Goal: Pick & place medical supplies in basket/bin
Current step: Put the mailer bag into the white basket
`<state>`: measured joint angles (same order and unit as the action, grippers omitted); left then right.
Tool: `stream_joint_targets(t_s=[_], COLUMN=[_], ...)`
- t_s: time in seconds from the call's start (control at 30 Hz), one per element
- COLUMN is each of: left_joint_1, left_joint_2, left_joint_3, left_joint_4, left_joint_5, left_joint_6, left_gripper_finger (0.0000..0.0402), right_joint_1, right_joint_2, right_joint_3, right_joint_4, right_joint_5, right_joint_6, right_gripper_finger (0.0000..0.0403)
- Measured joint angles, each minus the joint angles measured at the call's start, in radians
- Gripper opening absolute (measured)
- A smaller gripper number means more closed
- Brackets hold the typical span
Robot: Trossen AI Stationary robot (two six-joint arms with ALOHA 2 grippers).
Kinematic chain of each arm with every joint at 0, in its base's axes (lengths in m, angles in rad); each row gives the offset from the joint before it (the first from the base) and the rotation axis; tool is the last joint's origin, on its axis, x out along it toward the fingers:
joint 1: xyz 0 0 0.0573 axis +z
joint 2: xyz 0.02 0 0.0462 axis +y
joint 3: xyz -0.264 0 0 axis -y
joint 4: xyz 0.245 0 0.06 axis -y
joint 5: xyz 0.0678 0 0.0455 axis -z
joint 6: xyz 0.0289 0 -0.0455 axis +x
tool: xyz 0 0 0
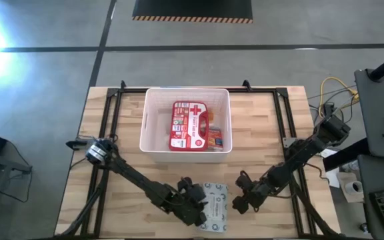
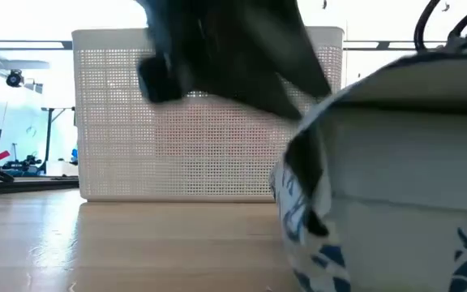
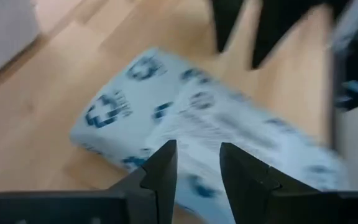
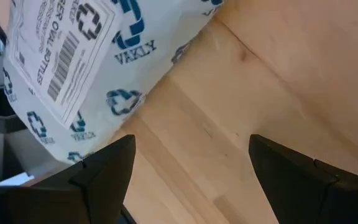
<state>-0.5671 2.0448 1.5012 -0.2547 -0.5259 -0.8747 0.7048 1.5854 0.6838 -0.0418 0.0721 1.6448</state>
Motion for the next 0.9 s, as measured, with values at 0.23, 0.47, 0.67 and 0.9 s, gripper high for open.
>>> stream_joint_targets(t_s=[0.23,0.47,0.67,0.9], left_joint_1=[0.010,-0.028,-0.043,-0.039], left_joint_2=[0.063,0.079,0.081,0.077], left_joint_3=[-0.053,-0.113,-0.131,-0.132], left_joint_4=[0.112,0.092,0.091,0.099], left_joint_5=[0.105,0.107,0.118,0.105], left_joint_6=[0.027,-0.080,-0.105,-0.110], left_gripper_finger=[0.0102,0.0102,0.0102,0.0102], right_joint_1=[0.000,0.000,-0.033,-0.074], right_joint_2=[0.034,0.017,0.022,0.022], right_joint_3=[0.003,0.007,0.012,0.014], right_joint_4=[0.069,0.084,0.169,0.231], right_joint_5=[0.010,0.058,0.120,0.142], right_joint_6=[-0.002,-0.013,-0.022,-0.053], right_gripper_finger=[0.0304,0.0304,0.0304,0.0304])
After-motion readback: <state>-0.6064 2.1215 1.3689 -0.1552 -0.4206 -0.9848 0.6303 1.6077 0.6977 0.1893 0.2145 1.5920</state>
